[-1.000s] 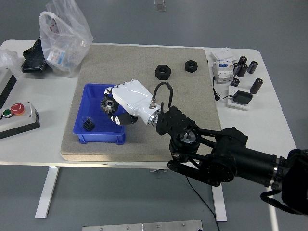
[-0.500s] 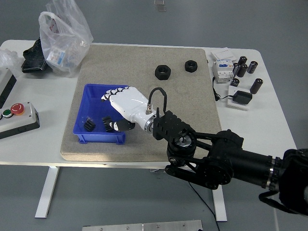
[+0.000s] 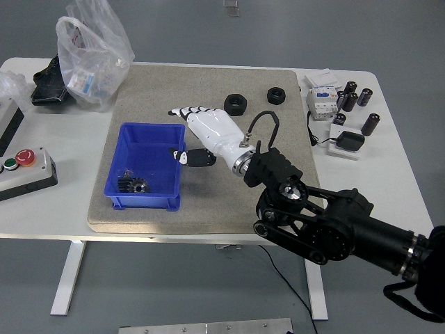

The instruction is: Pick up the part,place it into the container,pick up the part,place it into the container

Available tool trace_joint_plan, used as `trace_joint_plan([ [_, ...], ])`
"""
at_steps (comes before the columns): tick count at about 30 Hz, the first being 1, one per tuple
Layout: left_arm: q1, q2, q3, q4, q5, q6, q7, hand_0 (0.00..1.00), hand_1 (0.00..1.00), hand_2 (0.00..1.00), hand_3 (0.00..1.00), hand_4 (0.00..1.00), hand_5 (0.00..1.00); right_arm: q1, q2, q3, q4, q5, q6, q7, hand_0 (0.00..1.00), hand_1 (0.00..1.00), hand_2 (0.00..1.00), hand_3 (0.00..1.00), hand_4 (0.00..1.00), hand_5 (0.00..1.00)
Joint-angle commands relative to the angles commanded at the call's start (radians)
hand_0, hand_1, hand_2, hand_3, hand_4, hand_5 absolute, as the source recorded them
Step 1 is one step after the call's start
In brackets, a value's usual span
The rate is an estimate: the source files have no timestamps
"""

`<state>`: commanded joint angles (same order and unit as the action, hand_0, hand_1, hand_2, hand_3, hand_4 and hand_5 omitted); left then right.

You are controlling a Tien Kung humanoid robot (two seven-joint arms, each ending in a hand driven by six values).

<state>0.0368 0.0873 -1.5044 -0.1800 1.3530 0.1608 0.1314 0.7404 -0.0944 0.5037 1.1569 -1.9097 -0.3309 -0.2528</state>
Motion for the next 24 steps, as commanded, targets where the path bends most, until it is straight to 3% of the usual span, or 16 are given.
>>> trace_joint_plan([
  [6, 0.002, -0.003, -0.004, 0.0, 0.003, 0.0, -0.001, 0.656, 0.595, 0.587, 0.666, 0.646, 0.232, -0.118, -0.061, 0.173, 0.019, 0.133, -0.035, 0.125, 0.671, 0.827, 0.835, 0.826, 0.753, 0.466],
  [14, -0.001, -0.005, -0.005, 0.0, 0.01, -0.002, -0.003, 0.656, 0.594, 0.587, 0.666, 0.646, 0.231, -0.278, -0.091, 0.373, 0.06, 0.328, -0.038, 0.302, 0.674, 0.818, 0.813, 0.799, 0.756, 0.463],
  [21, -0.009, -0.008, -0.005, 0.0, 0.022, -0.004, -0.004, 0.656, 0.594, 0.587, 0.667, 0.646, 0.233, -0.376, -0.105, 0.467, 0.087, 0.481, -0.002, 0.435, 0.675, 0.811, 0.803, 0.787, 0.763, 0.467],
  [22, -0.01, -0.008, -0.006, 0.0, 0.024, -0.004, -0.003, 0.656, 0.595, 0.587, 0.666, 0.645, 0.233, -0.383, -0.107, 0.472, 0.09, 0.497, 0.001, 0.444, 0.7, 0.807, 0.795, 0.784, 0.815, 0.511],
  [24, -0.012, -0.009, -0.005, 0.0, 0.025, -0.004, -0.003, 0.656, 0.595, 0.587, 0.666, 0.645, 0.233, -0.398, -0.112, 0.478, 0.1, 0.526, 0.008, 0.464, 0.7, 0.807, 0.795, 0.784, 0.815, 0.511],
])
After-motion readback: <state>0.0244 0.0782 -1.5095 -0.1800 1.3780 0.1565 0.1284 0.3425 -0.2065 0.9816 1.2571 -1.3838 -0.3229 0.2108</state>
